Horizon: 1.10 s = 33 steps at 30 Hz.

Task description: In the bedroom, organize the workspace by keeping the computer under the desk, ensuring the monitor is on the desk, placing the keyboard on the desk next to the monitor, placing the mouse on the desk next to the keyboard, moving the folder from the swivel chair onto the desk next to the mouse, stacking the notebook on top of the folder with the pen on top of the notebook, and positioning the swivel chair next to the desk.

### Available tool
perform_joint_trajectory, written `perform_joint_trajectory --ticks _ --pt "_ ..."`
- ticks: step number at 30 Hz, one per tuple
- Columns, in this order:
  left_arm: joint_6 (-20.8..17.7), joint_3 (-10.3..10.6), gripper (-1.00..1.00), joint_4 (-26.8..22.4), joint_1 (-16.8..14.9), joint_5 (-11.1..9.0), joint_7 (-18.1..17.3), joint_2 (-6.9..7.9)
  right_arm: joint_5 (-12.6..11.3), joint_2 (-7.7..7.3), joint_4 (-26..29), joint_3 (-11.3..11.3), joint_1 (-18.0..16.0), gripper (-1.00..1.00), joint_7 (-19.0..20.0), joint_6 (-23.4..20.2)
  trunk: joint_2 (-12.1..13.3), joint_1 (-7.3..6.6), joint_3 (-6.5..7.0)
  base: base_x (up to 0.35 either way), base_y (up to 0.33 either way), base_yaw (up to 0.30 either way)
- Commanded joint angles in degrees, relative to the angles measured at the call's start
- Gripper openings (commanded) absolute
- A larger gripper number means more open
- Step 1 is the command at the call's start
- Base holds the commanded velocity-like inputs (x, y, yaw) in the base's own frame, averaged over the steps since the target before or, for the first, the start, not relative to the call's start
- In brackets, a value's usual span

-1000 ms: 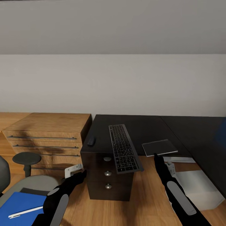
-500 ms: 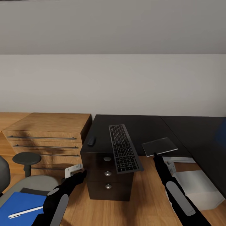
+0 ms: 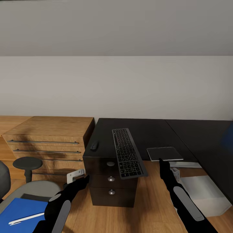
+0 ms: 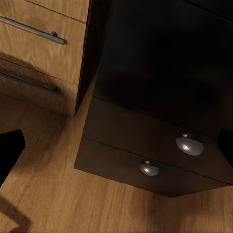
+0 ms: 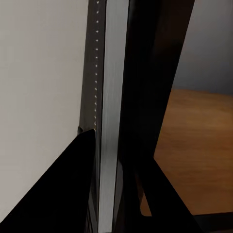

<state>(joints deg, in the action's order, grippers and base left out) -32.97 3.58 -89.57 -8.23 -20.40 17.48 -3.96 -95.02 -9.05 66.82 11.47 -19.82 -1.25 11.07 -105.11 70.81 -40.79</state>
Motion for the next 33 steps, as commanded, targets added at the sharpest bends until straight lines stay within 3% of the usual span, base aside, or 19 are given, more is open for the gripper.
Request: perform_joint_trajectory --ticks 1,28,29,33 --pt "-0.17 0.04 1.0 -0.08 -0.04 -0.6 0.53 0.0 -0.95 -0.09 -1.78 0.22 -0.03 -1.0 -0.33 0.53 -0.02 0.0 -0.06 0.0 0.0 0.0" --pt "-0.17 0.08 1.0 -0.08 -0.04 -0.61 0.53 0.0 -0.95 -0.09 -1.7 0.27 -0.02 -1.0 -0.38 0.7 -0.02 0.0 -0.06 0.0 0.0 0.0" --pt "-0.17 0.08 1.0 -0.08 -0.04 -0.6 0.53 0.0 -0.95 -0.09 -1.7 0.28 -0.02 1.0 -0.39 0.7 -0.02 0.0 -0.06 0.0 0.0 0.0" --pt "-0.17 0.08 1.0 -0.08 -0.04 -0.6 0.53 0.0 -0.95 -0.09 -1.69 0.3 -0.02 1.0 -0.39 0.7 -0.02 0.0 -0.06 0.0 0.0 0.0"
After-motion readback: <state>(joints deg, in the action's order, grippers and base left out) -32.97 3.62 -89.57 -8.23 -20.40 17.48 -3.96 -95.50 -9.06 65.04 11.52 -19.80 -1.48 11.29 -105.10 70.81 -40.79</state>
